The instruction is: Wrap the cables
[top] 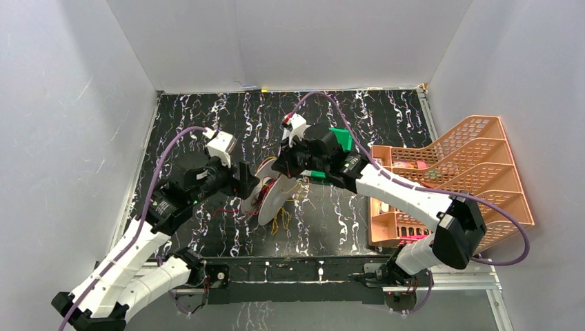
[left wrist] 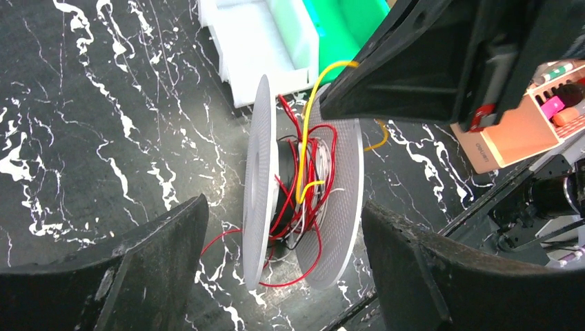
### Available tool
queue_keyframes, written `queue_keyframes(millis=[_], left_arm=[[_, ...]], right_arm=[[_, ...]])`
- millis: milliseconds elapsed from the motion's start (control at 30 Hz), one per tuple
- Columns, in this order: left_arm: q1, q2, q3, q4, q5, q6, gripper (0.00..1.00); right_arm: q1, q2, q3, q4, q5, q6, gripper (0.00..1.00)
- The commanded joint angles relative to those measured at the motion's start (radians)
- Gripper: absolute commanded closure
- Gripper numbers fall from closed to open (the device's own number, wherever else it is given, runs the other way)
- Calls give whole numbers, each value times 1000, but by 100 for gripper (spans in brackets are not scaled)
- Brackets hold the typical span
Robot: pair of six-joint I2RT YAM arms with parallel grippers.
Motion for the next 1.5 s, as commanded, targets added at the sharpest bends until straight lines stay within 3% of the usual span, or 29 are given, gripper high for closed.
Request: queue_keyframes(millis=[0, 433, 667, 867, 1233, 1300, 1400, 1467], left_arm=[[-1, 8, -18, 66, 29, 1, 20], [-1, 119, -74, 130, 28, 20, 21], [-1, 158, -85, 123, 36, 33, 40], [-1, 163, -92, 110, 25, 43, 62], [-1, 185, -100, 99, 30, 47, 76], [-1, 191, -99, 98, 33, 48, 82], [-1, 198, -97, 97, 32, 50, 100], [-1, 200, -97, 95, 30, 50, 100]], right_arm=[[-5, 15, -26, 72, -12, 28, 100], [-5, 66, -71, 139, -45, 85, 100], [-5, 76, -84, 154, -50, 96, 100], [-5, 84, -89, 166, -56, 105, 100], [-5, 83, -97, 176, -56, 119, 100], [-5, 78, -103, 178, -54, 120, 100], [-5, 72, -111, 178, -44, 120, 100], [-6, 67, -116, 177, -36, 120, 100]])
